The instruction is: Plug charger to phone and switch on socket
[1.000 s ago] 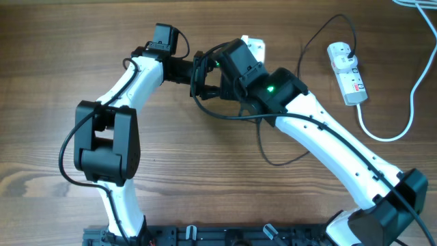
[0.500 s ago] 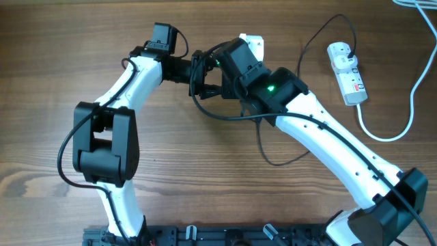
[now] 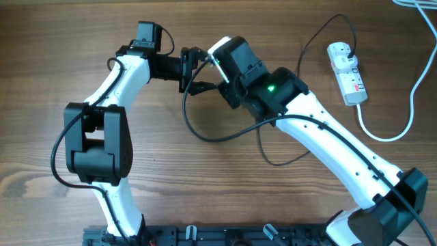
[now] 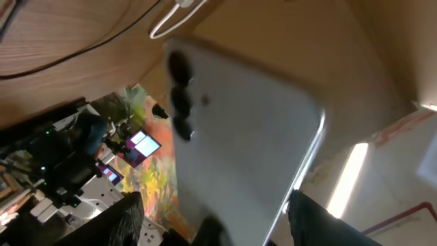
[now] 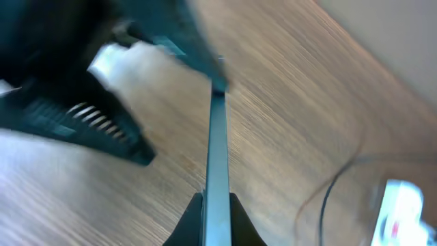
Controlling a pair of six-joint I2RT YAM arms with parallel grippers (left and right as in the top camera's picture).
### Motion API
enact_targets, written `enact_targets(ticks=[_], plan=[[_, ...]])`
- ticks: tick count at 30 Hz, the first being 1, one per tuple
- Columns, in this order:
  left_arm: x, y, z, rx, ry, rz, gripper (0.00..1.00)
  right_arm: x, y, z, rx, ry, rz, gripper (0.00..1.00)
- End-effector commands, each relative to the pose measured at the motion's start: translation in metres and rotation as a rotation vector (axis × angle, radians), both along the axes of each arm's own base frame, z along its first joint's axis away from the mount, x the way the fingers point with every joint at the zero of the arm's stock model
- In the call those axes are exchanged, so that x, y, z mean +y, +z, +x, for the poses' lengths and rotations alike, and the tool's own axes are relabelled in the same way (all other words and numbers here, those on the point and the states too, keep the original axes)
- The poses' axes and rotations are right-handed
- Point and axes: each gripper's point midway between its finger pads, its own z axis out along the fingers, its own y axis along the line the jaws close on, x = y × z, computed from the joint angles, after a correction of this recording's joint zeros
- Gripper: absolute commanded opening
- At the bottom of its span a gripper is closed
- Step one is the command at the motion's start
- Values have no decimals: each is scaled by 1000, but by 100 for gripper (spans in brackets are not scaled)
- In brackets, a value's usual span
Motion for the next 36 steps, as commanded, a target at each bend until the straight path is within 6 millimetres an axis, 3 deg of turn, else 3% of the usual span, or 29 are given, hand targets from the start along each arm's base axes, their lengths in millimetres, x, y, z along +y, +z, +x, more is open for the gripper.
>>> enact_targets(ticks=[1,7,13,25,36], plan=[[1,10,-1,-12,8,11,68,17,21,-7,-66,245,-40,4],[1,10,-1,15,12,13,68,20,23,-10,-145,408,-215,4],[0,13,-3,24,5,-5,68,12,31,-7,-237,415,-425,4],[-1,20,-6,9,-18,-51,65,0,13,-5,-182,363,-489,4],[-14,25,-15,11,-62,-79,61,7,4,1,-176,337,-466,4]])
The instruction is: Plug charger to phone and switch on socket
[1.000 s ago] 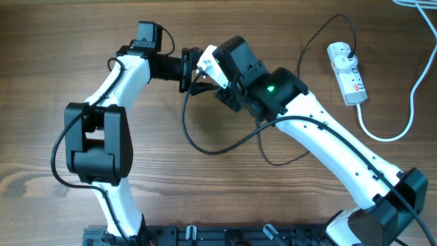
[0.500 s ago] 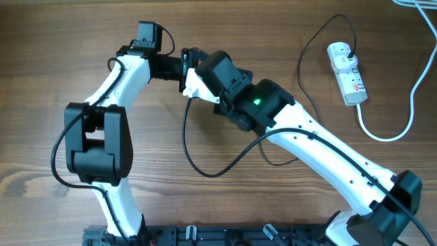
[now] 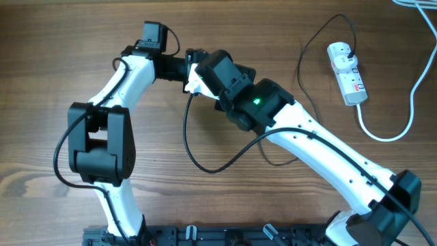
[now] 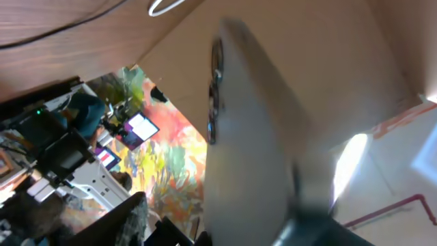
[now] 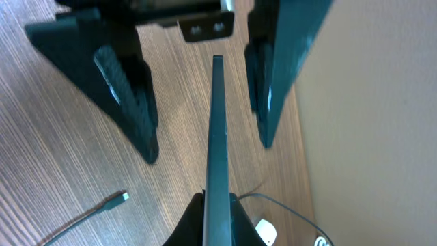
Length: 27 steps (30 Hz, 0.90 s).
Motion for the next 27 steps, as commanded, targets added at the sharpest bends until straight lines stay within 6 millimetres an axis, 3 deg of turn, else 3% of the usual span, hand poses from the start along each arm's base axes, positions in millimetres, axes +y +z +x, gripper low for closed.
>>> enact_targets(ticks=[1,8,12,15,27], plan=[[0,16,-5,-30,-14,-35,60,-1,-4,6,-5,-35,-14,4],[-1,16,-5,-30,-14,-35,58,-13,-10,12,-22,-64,-100,4],[-1,16,-5,-30,-14,-35,58,-10,-11,11,-19,-54,-95,4],[-1,16,-5,-30,-15,-35,52,-10,-11,11,-18,-51,-93,4],[-1,17,-2,-69,-14,-39,52,4,-4,9,-58,-12,-95,4]])
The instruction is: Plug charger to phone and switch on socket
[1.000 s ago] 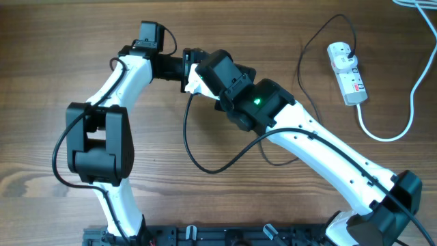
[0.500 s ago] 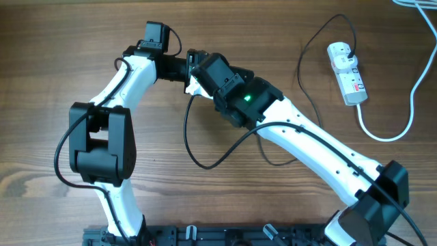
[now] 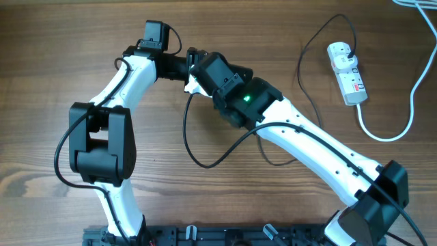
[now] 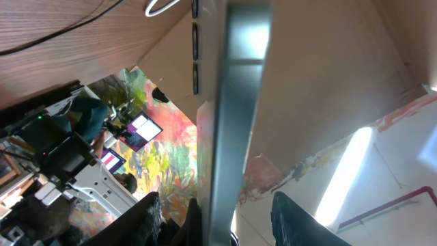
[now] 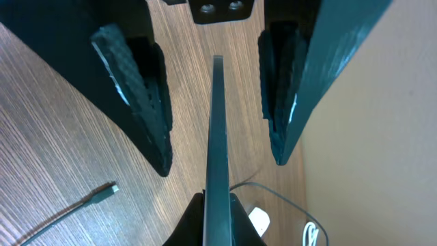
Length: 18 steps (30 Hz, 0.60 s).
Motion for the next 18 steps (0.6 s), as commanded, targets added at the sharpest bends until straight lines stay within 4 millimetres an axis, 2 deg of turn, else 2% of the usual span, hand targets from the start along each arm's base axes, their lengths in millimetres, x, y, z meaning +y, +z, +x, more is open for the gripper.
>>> enact_targets(ticks=[1,8,14,18], plan=[[1,16,-4,-32,-9,-29,52,10,12,0,-48,20,-7,4],[1,17,-4,-28,-11,-35,46,11,12,-1,-52,20,-10,4],[1,17,-4,-27,-12,-37,37,11,12,-1,-52,20,-10,4],[1,17,-4,-28,-12,-37,35,12,12,0,-53,20,-8,4]])
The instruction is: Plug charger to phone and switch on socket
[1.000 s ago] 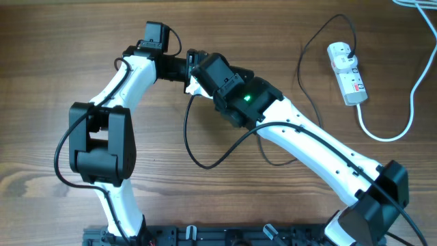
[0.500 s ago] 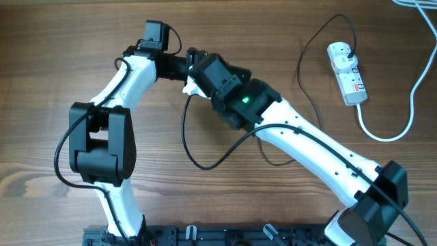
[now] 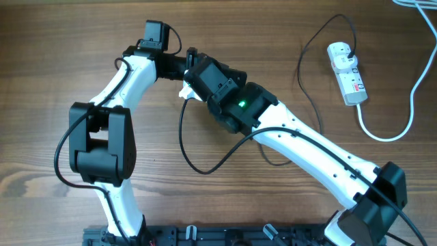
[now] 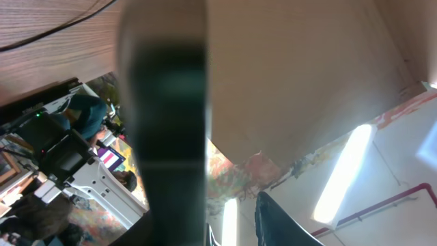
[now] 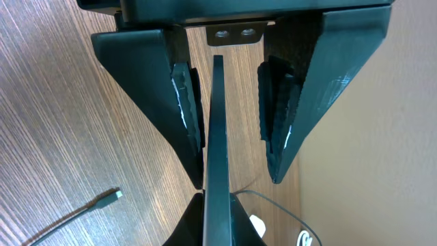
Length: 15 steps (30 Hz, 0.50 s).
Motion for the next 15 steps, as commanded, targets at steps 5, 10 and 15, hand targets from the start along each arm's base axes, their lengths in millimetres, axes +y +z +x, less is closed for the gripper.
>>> enact_targets(ticks=[5,10,15], plan=[[1,15,-4,-30,-8,-27,34,0,11,7,-44,-18,0,4],[1,15,-4,-30,-8,-27,31,1,12,8,-52,-18,10,4],[1,15,-3,-30,-7,-27,24,5,15,10,-64,-16,25,4]])
